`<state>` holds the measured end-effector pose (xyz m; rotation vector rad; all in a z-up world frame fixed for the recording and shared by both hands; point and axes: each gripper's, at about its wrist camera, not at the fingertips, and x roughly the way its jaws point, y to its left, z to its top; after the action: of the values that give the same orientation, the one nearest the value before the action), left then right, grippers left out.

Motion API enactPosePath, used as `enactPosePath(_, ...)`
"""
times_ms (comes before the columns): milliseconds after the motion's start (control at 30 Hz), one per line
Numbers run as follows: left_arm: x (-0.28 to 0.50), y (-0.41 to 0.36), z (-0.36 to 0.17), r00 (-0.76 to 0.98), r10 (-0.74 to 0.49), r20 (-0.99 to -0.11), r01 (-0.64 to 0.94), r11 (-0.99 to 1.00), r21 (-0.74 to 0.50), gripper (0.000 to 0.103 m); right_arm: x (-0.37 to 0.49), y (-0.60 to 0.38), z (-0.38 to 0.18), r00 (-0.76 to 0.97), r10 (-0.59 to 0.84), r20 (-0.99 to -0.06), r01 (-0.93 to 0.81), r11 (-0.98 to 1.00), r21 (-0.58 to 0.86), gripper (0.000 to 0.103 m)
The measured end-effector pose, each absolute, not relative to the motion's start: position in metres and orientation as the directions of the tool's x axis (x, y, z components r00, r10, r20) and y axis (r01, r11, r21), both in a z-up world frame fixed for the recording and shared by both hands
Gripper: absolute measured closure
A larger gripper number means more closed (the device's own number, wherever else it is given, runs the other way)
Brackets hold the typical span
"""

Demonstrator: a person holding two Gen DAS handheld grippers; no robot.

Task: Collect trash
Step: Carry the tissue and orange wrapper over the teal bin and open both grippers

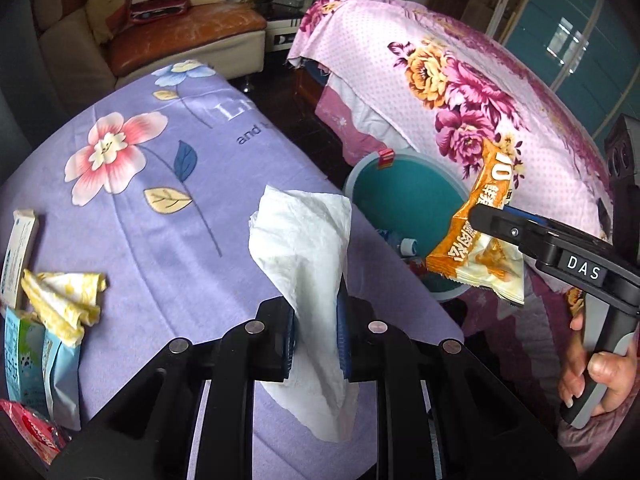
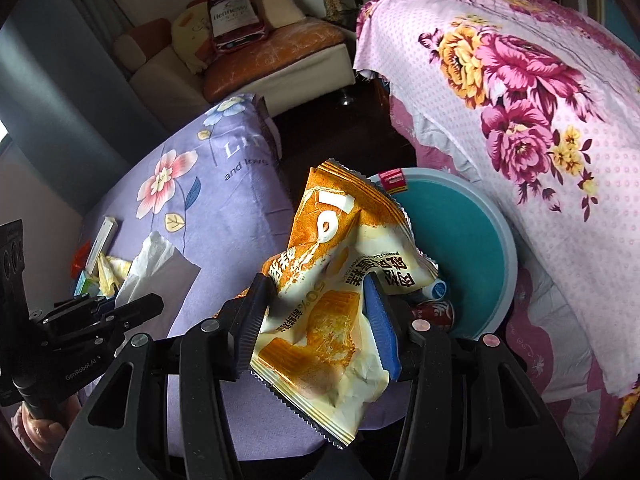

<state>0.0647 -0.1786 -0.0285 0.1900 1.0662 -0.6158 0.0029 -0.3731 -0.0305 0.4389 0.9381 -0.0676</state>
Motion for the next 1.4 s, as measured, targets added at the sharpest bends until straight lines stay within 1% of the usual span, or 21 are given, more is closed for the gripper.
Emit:
enactPosePath(200, 0.074, -0.242, -0.039, 0.281, -0.398, -0.874, 0.617, 0.772, -0.153, 0.085, -0.007, -0.425, -0.035, 0.614, 0.086, -0.784, 0.336, 0.871, 0.359, 0.056)
enactPosePath(433, 0.081, -0.286, -0.056, 0.25, -0.384, -0.889, 0.642, 0.753, -0.145, 0.084, -0.011, -0.458, -0.043, 0.607, 0.052, -0.793, 0.39, 0.85, 0.354, 0.056)
enactPosePath(500, 0.082, -0.291, -0.059, 0.242, -0.378, -0.894, 0.64, 0.754, -0.145, 0.073, -0.011, -0.463, -0.044, 0.608, 0.046, -0.793, 0.397, 0.847, 0.354, 0.056)
enactPosePath(567, 0.083, -0.291, -0.059, 0.256, -0.375, -0.891, 0.633, 0.761, -0.139, 0.041, -0.009, -0.466, -0.043, 0.609, 0.043, -0.792, 0.4, 0.846, 0.353, 0.056)
enactPosePath(633, 0.083, -0.288, -0.057, 0.285, -0.372, -0.883, 0.626, 0.77, -0.122, 0.027, -0.007, -0.466, -0.044, 0.608, 0.043, -0.793, 0.399, 0.847, 0.352, 0.056)
enactPosePath(667, 0.084, -0.287, -0.057, 0.292, -0.37, -0.882, 0.623, 0.773, -0.118, 0.024, -0.006, -0.466, -0.045, 0.606, 0.044, -0.794, 0.398, 0.848, 0.35, 0.056)
enactPosePath(733, 0.086, -0.284, -0.056, 0.296, -0.367, -0.882, 0.617, 0.778, -0.117, 0.022, -0.003, -0.464, -0.047, 0.602, 0.048, -0.797, 0.395, 0.85, 0.35, 0.055)
enactPosePath(867, 0.087, -0.276, -0.055, 0.317, -0.345, -0.883, 0.604, 0.792, -0.093, 0.016, 0.002, -0.458, -0.05, 0.592, 0.056, -0.804, 0.388, 0.855, 0.345, 0.055)
enactPosePath(1000, 0.086, -0.269, -0.058, 0.318, -0.331, -0.889, 0.597, 0.798, -0.083, 0.015, 0.006, -0.451, -0.053, 0.578, 0.061, -0.814, 0.382, 0.861, 0.335, 0.055)
enactPosePath(1300, 0.082, -0.246, -0.066, 0.303, -0.314, -0.9, 0.577, 0.812, -0.089, 0.014, 0.016, -0.436, -0.059, 0.547, 0.067, -0.834, 0.372, 0.874, 0.314, 0.046)
enactPosePath(1367, 0.08, -0.24, -0.066, 0.307, -0.307, -0.901, 0.572, 0.816, -0.083, 0.014, 0.017, -0.434, -0.06, 0.542, 0.071, -0.837, 0.374, 0.872, 0.316, 0.044)
enactPosePath(1400, 0.079, -0.236, -0.066, 0.309, -0.308, -0.9, 0.568, 0.819, -0.086, 0.014, 0.018, -0.433, -0.061, 0.54, 0.073, -0.838, 0.375, 0.871, 0.317, 0.041)
